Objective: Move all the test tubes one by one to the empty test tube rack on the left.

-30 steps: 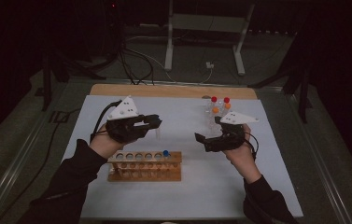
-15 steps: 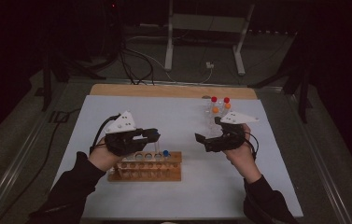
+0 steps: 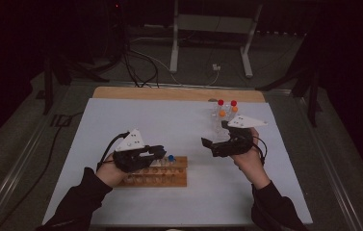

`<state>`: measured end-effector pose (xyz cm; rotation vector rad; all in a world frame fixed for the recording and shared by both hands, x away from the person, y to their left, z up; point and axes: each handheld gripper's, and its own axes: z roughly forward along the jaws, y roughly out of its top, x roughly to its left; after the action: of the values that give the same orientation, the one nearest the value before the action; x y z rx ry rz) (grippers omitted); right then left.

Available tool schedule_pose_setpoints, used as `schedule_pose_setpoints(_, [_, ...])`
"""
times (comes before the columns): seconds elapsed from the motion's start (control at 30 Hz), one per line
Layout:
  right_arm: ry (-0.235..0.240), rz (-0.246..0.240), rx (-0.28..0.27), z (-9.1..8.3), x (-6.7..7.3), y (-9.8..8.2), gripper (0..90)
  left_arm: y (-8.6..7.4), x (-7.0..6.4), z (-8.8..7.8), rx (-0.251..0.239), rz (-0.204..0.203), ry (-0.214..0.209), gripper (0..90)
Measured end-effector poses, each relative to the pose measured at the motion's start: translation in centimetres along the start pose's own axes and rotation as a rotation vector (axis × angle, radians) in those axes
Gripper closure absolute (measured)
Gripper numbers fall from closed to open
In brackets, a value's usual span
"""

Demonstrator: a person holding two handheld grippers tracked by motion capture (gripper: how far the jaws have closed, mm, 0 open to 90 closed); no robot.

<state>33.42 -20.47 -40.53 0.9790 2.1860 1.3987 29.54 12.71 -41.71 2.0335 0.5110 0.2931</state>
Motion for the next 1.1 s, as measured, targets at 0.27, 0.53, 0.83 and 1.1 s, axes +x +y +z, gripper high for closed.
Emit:
schedule_pose_setpoints(0.27, [0.003,-0.001,-0.001,-0.1,0.0,0.0,0.0,-1.4,0.1,1.1,0.034,-0.002,0.000,77.1])
schedule_pose_setpoints(0.53, [0.002,0.000,-0.003,-0.2,-0.1,0.0,0.0,-2.1,0.0,1.6,0.057,0.008,0.008,76.9])
schedule_pose_setpoints(0.83, [-0.013,-0.006,-0.023,-0.7,-0.5,0.2,0.0,-2.4,-0.1,1.2,0.036,0.021,-0.019,65.8])
schedule_pose_setpoints(1.1, [-0.061,-0.006,-0.041,-1.4,-2.5,0.3,0.0,-1.9,-0.4,-0.1,-0.035,-0.008,-0.033,25.4])
